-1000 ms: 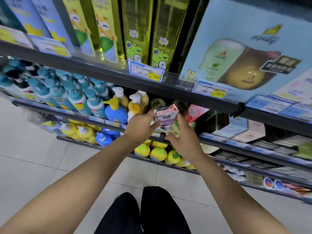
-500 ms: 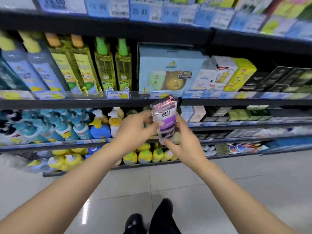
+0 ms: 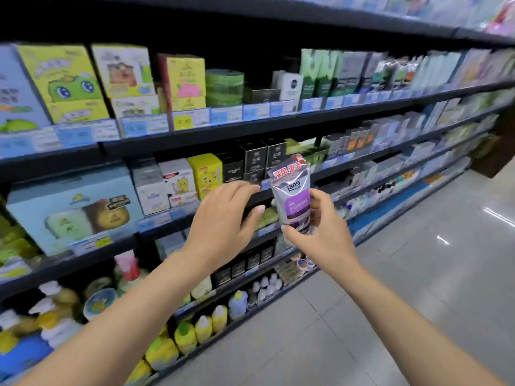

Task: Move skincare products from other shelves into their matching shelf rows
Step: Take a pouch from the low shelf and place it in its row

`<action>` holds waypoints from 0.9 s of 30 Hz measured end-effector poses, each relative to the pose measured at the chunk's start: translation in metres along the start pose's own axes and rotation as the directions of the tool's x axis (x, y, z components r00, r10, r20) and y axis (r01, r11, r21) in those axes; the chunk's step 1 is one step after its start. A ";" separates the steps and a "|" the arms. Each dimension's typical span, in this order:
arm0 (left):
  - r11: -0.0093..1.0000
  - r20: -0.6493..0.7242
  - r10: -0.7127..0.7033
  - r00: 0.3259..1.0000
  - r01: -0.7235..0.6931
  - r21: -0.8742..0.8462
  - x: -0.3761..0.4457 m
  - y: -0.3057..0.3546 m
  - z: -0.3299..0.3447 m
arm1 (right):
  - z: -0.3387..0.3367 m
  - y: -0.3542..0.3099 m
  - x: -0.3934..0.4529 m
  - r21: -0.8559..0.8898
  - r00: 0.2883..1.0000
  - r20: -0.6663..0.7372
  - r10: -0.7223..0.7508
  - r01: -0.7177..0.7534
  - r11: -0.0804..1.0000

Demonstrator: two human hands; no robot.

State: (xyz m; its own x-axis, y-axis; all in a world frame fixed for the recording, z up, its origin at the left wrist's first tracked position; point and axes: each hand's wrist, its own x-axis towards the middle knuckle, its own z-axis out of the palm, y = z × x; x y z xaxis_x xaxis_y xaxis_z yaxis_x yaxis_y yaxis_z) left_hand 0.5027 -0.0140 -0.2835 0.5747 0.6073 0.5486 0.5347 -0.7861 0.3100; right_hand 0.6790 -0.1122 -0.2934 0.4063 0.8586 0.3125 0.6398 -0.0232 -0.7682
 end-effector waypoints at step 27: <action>0.932 -0.079 0.338 0.938 -0.322 0.166 0.367 0.221 0.279 | -0.366 0.253 0.191 -0.092 0.918 -0.392 0.056 -0.099 0.991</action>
State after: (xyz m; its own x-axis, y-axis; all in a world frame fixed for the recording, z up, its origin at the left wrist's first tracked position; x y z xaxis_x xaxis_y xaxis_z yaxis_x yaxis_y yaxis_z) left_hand 1.0049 0.0676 -0.2305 0.6707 0.2947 0.6807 0.4165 -0.9090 -0.0168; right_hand 1.1572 -0.1411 -0.2235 0.6645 0.5863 0.4633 0.6536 -0.1554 -0.7408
